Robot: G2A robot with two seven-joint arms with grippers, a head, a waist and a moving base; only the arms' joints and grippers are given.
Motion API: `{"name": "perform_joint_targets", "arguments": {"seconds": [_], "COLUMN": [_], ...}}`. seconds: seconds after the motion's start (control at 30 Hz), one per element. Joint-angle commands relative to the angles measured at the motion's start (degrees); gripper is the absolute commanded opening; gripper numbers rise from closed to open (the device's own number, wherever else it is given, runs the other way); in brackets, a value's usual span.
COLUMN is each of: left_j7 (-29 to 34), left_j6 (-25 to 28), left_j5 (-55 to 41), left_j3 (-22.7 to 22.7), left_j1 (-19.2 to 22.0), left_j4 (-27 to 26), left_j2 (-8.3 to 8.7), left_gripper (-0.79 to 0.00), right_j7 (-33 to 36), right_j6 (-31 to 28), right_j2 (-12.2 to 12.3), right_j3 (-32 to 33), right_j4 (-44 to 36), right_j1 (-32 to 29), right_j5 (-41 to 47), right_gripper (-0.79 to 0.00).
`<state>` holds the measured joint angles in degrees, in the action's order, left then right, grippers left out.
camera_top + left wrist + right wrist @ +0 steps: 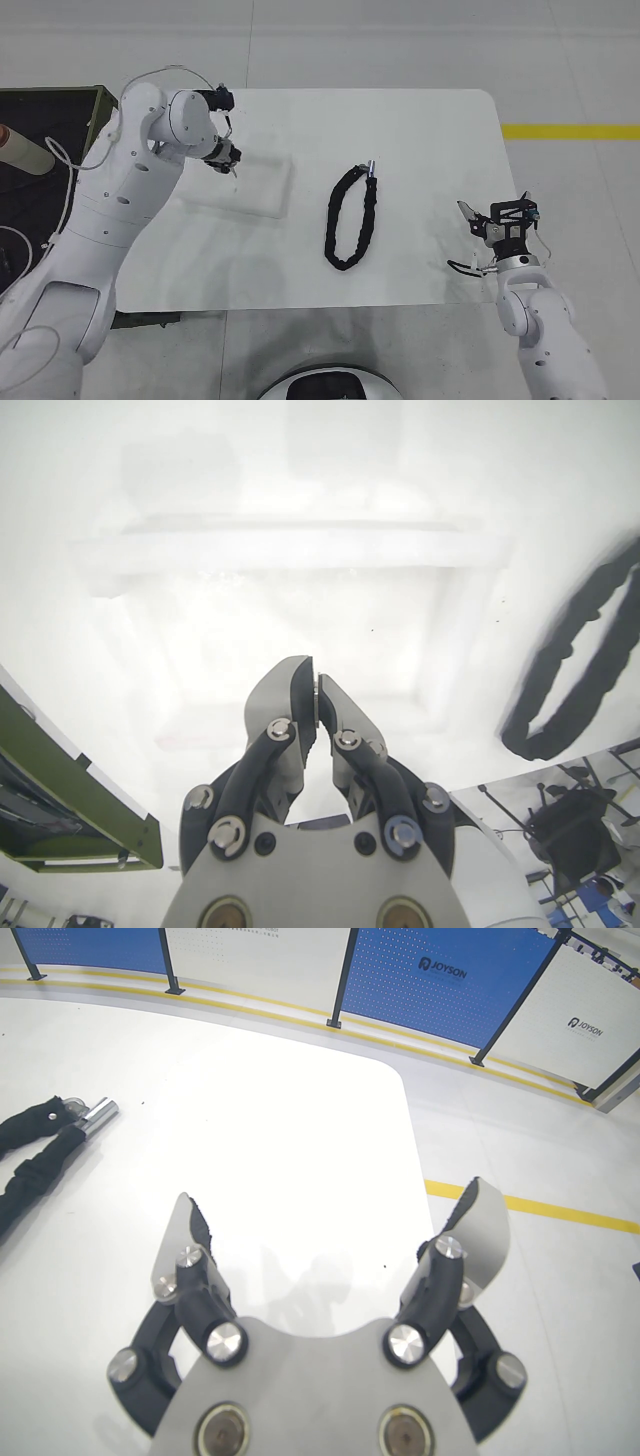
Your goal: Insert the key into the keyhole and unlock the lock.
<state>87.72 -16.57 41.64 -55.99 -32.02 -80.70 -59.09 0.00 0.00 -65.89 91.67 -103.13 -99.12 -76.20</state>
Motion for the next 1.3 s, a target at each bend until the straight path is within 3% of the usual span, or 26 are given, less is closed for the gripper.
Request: {"name": "perform_joint_targets", "arguments": {"seconds": [0.0, 0.1, 0.23, 0.33, 0.5, 1.13, 1.17, 1.23, 1.27], "left_j7": [-2.7, -9.6, -18.7, -20.7, -20.7, -20.7, -20.7, -20.7, -20.7], "left_j6": [0.9, 8.3, 22.8, 32.4, 42.4, 42.4, 42.4, 42.4, 42.4], "left_j5": [-3.7, -13.7, -29.7, -39.8, -47.8, -47.8, -47.8, -47.8, -47.8], "left_j3": [-5.6, -14.3, -24.1, -27.1, -27.1, -27.1, -27.1, -27.1, -27.1], "left_j1": [-3.6, -10.1, -17.3, -20.1, -21.4, -21.4, -21.4, -21.4, -21.4], "left_j4": [-4.1, -5.4, -0.7, 4.7, 12.2, 12.2, 12.2, 12.2, 12.2], "left_j2": [0.93, 2.09, 2.87, 2.95, 2.70, 2.70, 2.70, 2.70, 2.70], "left_gripper": [-0.785, -0.785, -0.785, -0.785, -0.785, -0.785, -0.785, -0.785, -0.785], "right_j7": [0.0, 0.0, 0.0, 0.0, 0.0, 0.0, 0.4, 4.8, 7.2], "right_j6": [0.0, 0.0, 0.0, 0.0, 0.0, 0.0, -2.0, -12.2, -13.0], "right_j2": [0.0, 0.0, 0.0, 0.0, 0.0, 0.0, 0.0, 0.3, 0.3], "right_j3": [0.0, 0.0, 0.0, 0.0, 0.0, 0.0, -0.6, -1.5, -1.9], "right_j4": [0.0, 0.0, 0.0, 0.0, 0.0, 0.0, -0.5, -3.8, -5.6], "right_j1": [0.0, 0.0, 0.0, 0.0, 0.0, 0.0, -0.3, -0.3, 0.2], "right_j5": [0.0, 0.0, 0.0, 0.0, 0.0, 0.0, 0.9, 5.2, 6.5], "right_gripper": [0.000, 0.000, 0.000, 0.000, 0.000, 0.000, 0.000, 0.000, 0.000]}}
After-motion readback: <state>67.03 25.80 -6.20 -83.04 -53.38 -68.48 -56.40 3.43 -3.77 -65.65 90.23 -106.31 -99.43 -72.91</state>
